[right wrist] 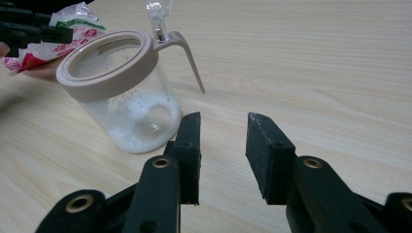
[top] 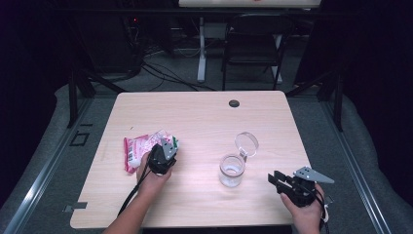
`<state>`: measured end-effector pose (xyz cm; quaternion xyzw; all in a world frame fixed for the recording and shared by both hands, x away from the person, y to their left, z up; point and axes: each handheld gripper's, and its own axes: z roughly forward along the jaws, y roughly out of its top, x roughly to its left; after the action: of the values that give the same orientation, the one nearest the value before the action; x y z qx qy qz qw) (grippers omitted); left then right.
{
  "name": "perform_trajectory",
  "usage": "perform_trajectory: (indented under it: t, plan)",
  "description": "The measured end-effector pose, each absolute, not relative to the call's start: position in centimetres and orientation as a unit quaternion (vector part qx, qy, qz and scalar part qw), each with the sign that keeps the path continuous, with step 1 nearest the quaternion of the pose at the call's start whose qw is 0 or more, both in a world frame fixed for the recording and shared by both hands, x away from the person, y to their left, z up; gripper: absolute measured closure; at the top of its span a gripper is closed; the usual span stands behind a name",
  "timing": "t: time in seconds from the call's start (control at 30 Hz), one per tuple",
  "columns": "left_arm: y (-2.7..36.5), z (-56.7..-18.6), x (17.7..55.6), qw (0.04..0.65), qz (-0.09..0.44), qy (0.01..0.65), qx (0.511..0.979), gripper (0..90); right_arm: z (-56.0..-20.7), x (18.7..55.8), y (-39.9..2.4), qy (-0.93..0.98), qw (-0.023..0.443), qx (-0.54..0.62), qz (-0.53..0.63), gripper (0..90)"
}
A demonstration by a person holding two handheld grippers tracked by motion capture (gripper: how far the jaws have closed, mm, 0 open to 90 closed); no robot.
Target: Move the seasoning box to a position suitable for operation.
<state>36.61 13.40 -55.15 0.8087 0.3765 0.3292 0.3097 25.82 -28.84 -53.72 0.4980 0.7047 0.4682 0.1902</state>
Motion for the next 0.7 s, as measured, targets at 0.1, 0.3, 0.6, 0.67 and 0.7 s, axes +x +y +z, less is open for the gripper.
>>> perform_trajectory:
  t: [0.1, 0.3, 0.6, 0.67, 0.7]
  plan:
    - [13.6, -55.0, 36.7, 0.311, 0.32, 0.385, 0.808, 76.3, -53.7, 25.8, -28.8, 0.705, 0.19, 0.498, 0.468, 66.4]
    - [14.5, -54.4, 36.7, 0.336, 0.299, 0.408, 0.795, 80.5, -53.7, 25.9, -28.9, 0.705, 0.192, 0.498, 0.466, 66.0]
    - [15.2, -53.8, 36.7, 0.351, 0.292, 0.415, 0.787, 83.2, -53.8, 25.9, -28.8, 0.707, 0.191, 0.497, 0.466, 65.3]
    - [15.4, -53.6, 36.6, 0.354, 0.289, 0.415, 0.786, 84.3, -53.8, 25.9, -28.8, 0.707, 0.191, 0.497, 0.466, 65.2]
    - [15.4, -53.6, 36.6, 0.354, 0.289, 0.415, 0.786, 85.7, -53.8, 25.9, -28.8, 0.707, 0.191, 0.497, 0.466, 65.2]
